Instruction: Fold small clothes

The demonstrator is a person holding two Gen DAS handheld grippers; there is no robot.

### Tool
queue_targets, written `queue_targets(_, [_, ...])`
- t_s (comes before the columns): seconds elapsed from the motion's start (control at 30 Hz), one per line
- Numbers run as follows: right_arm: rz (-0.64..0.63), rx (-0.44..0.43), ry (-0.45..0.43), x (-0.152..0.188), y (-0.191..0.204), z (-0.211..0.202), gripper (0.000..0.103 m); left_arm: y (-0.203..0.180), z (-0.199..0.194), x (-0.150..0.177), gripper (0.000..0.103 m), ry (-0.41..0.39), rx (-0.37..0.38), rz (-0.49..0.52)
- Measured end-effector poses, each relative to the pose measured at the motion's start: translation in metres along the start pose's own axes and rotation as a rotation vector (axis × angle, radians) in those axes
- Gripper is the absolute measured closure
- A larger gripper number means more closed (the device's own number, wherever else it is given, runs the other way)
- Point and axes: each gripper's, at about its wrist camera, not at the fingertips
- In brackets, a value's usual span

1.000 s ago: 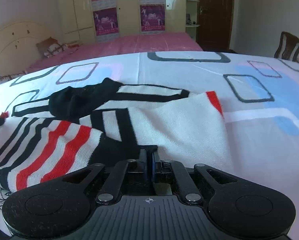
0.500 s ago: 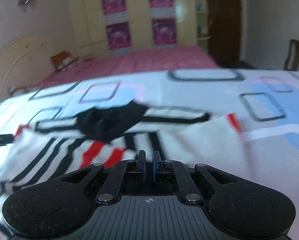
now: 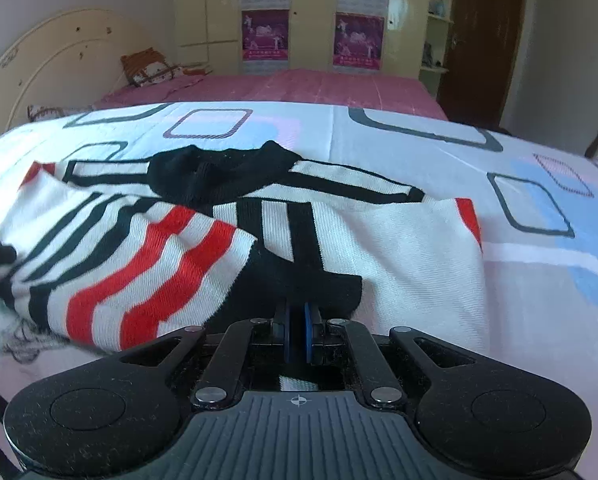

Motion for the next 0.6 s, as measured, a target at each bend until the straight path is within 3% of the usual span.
queue_targets(0.1, [0.060, -0.016, -0.018, -0.007, -0.003, -0.012, 0.098, -0.005, -0.006, -0.005, 0.067, 0.019, -0.031, -0.007])
queue_targets(0.2, [0.054, -0.073, -0.058, -0.011, 0.003, -0.024, 0.098, -0.015, -0.025, -0.007, 0.064, -0.010, -0.023, -0.026])
queue_targets(0.4, [0.002, -0.157, -0.026, -0.016, 0.030, -0.007, 0.098, -0.054, -0.038, 0.000, 0.063, -0.021, -0.003, 0.029])
queue_targets(0.5, [-0.051, -0.133, 0.006, -0.006, 0.031, 0.005, 0.098, -0.058, -0.021, 0.014, 0.059, 0.056, -0.032, 0.039])
queue_targets(0.6, [-0.053, -0.081, 0.001, -0.002, 0.013, 0.000, 0.098, -0.054, -0.021, 0.018, 0.056, 0.035, -0.033, 0.015])
Point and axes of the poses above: each gripper's, at about its wrist camera, not at the fingertips, and z roughly the way its jaws point, y to its left, x to its underside, and after that the axes turned 8 degrees about -x, right-handed
